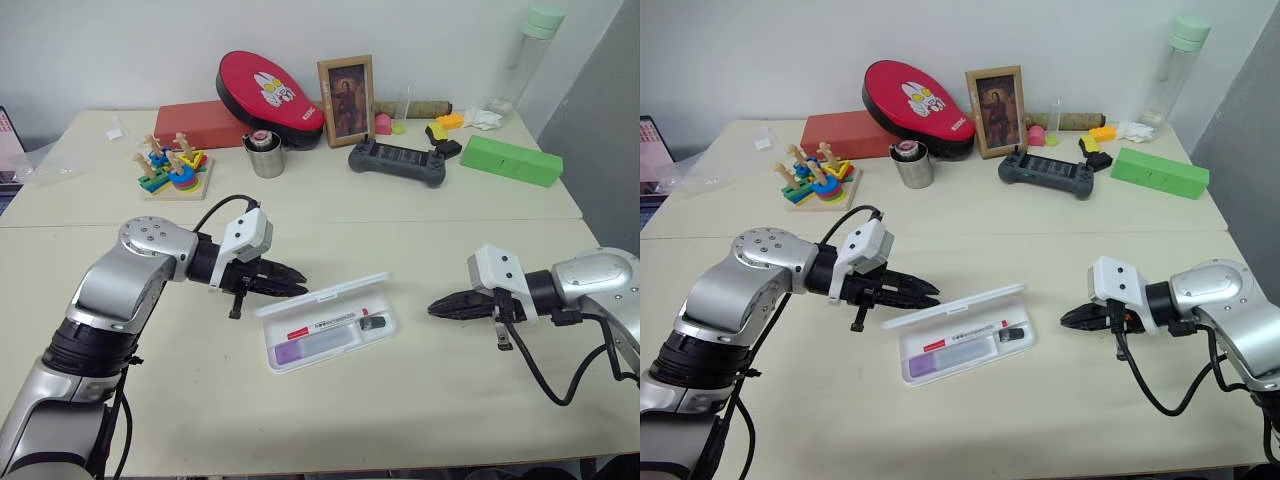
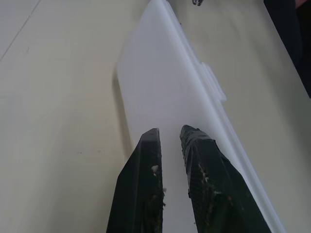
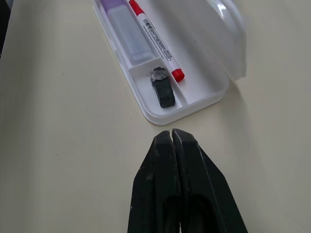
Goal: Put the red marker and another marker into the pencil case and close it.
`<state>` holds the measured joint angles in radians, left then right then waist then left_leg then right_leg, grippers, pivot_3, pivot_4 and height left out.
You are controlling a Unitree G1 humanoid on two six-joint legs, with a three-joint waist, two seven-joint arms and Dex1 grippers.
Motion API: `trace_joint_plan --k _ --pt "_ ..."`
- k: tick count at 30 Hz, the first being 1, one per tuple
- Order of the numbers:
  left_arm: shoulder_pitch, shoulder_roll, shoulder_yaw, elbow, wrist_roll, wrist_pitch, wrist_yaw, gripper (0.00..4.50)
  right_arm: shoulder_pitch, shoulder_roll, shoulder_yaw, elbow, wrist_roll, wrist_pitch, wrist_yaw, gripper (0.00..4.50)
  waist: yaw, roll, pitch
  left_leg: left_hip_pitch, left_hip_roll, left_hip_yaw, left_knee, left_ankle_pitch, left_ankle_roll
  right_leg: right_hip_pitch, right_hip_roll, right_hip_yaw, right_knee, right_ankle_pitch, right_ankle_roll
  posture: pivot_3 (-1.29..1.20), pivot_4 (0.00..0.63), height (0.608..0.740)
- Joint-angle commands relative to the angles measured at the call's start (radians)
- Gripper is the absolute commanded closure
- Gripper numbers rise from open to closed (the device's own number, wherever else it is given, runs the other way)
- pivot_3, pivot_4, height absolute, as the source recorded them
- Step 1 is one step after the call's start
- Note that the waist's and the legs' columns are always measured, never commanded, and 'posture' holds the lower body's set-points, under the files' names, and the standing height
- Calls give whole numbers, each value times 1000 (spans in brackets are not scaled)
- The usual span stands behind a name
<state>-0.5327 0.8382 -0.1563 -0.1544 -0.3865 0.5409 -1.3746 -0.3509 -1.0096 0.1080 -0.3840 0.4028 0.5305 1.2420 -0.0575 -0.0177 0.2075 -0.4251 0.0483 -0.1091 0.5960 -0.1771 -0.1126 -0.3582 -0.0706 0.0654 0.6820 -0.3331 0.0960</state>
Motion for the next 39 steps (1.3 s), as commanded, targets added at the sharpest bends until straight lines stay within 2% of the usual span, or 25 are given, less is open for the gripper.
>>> trace_joint_plan --k 1,6,14,22,33,39 --pt "68 1 -11 -77 25 -32 45 3731 -1 -3 -11 -7 -6 -18 4 4472 1 0 0 0 0 0 0 0 0 0 0 0 0 0 0 0 150 740" --pt "118 -11 -56 -66 123 -132 105 3731 0 1 -14 -9 -8 -16 -1 4472 6 0 0 0 0 -1 1 0 0 1 0 0 0 0 0 0 150 740" --pt "114 -115 -126 -35 207 -196 192 3731 -1 3 -16 -12 -6 -12 -3 4472 13 0 0 1 0 -1 5 0 0 4 0 -1 0 1 2 0 150 740" --pt "135 -97 -172 -45 250 -253 162 3731 5 2 -21 -15 -4 -11 -7 4472 17 0 0 4 0 -1 5 0 0 7 0 0 0 1 2 0 150 740" --pt "155 -68 -179 -54 243 -299 100 3731 6 7 -18 -18 -3 -11 -12 4472 16 0 0 6 0 -1 5 0 0 8 0 0 0 1 2 0 150 740" --pt "152 -106 -79 -105 131 -190 157 3731 -8 29 -40 -27 41 26 -31 4472 16 0 0 6 0 -1 5 0 0 8 0 0 0 1 2 0 150 740"
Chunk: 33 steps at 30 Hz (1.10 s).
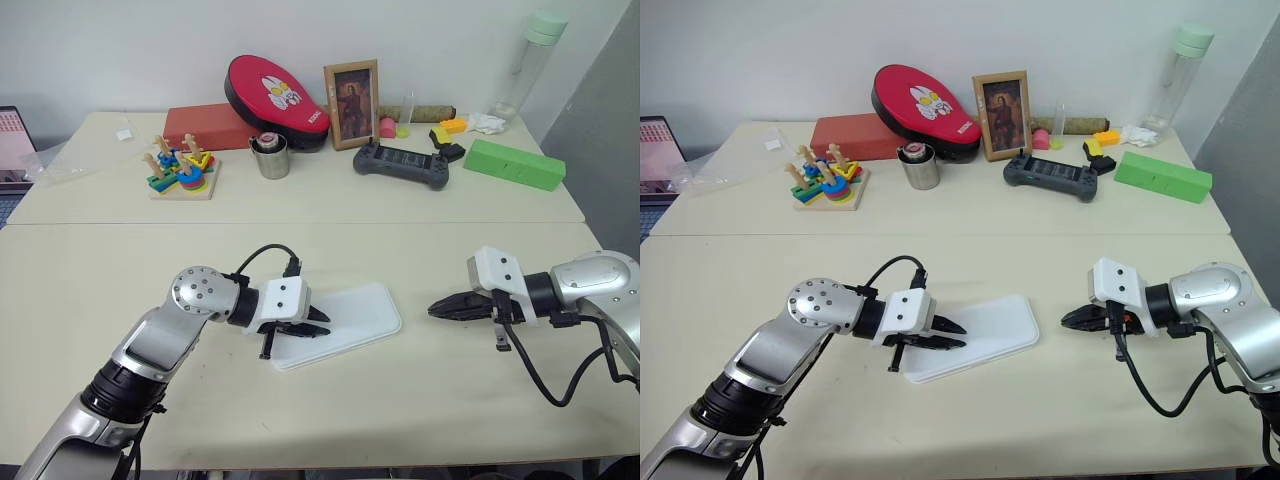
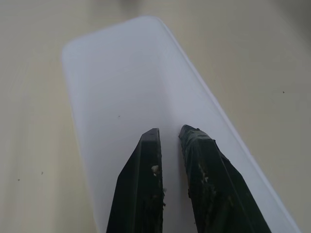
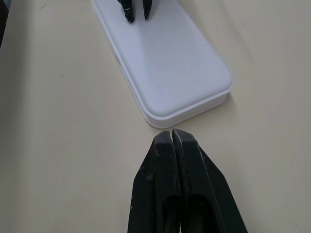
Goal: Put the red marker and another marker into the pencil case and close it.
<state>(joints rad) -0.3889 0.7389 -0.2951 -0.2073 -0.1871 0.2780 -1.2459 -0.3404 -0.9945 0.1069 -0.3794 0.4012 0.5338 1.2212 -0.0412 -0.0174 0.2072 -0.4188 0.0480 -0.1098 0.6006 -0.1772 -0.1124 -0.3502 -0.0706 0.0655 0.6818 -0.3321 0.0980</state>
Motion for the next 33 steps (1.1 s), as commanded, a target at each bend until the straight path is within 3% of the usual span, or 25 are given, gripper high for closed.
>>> trace_joint_plan --k 1,9,19,22,33 --pt "10 -3 86 -72 -98 110 38 3731 -22 17 -44 -35 52 31 -13 4472 -1 0 0 0 0 0 0 0 0 0 0 0 0 0 0 0 150 740" --pt "126 74 387 -279 -350 398 141 3731 -15 21 -60 -38 77 55 -28 4472 -3 0 0 0 0 0 -1 0 0 -1 0 0 0 0 0 0 150 740" --pt "454 55 686 -416 -335 418 357 3731 39 58 -80 107 29 44 -100 4472 -4 0 0 0 0 0 -2 0 0 -1 0 0 -1 0 0 0 150 740" --pt "547 -3 775 -425 -320 409 448 3731 31 53 -97 195 1 10 -112 4472 -2 0 0 0 0 1 -2 0 0 -1 0 1 -1 0 0 0 150 740" --pt "688 -91 860 -398 -318 378 552 3731 -41 51 -111 390 -64 -56 -118 4472 1 0 0 1 0 1 -2 0 0 -1 0 2 -1 0 -1 0 150 740"
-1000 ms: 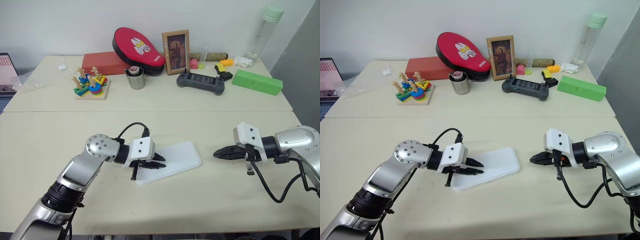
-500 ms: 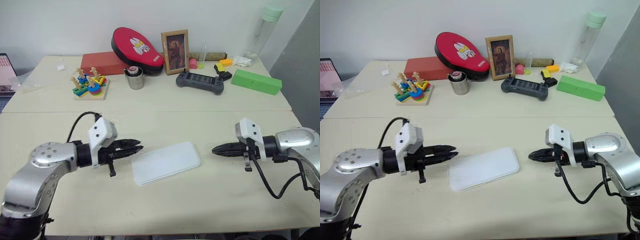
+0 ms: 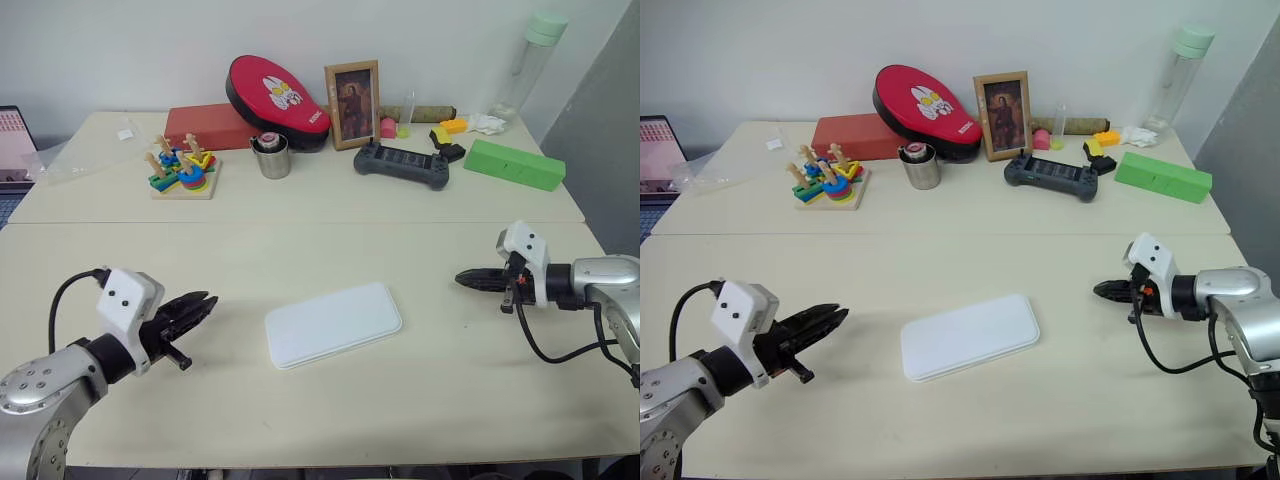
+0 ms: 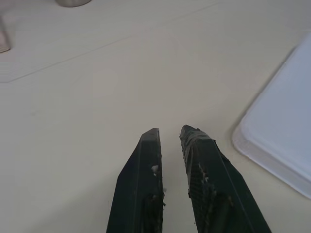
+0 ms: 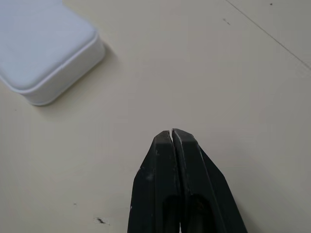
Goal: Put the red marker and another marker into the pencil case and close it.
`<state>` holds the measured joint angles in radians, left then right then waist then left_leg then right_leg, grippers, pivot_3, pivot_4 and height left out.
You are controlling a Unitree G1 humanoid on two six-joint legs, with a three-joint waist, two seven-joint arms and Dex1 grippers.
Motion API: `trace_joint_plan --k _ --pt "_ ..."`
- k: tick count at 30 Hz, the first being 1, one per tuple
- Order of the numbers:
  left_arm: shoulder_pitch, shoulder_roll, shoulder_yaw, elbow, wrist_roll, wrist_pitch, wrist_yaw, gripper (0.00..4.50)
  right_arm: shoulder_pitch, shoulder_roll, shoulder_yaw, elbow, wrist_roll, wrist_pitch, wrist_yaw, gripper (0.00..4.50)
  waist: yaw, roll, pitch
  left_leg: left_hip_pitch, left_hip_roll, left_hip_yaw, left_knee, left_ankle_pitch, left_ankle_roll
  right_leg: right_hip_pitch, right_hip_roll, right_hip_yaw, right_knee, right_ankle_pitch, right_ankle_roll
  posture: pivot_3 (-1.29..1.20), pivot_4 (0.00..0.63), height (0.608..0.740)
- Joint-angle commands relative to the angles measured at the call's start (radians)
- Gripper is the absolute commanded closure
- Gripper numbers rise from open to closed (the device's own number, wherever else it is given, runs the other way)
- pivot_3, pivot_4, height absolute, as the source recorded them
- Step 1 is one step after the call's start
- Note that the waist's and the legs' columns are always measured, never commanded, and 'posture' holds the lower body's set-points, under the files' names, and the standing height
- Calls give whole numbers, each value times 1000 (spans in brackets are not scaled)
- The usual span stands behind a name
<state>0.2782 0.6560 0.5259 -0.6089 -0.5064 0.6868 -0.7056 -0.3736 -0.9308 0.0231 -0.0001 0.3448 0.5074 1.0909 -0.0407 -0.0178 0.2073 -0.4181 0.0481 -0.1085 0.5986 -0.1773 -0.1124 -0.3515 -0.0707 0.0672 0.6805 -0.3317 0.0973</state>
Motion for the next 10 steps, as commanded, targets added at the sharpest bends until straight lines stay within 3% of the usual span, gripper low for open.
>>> trace_joint_plan --k 1,10 --pt "28 -9 38 8 3 -36 13 3731 -5 -14 -27 14 -11 -33 16 4472 0 0 0 0 0 0 0 0 0 0 0 0 0 0 0 0 150 740" --pt "77 -9 23 43 -6 -69 9 3731 48 -25 -31 12 -38 -56 37 4472 0 0 0 0 0 1 -1 0 0 0 0 1 0 0 0 0 150 740"
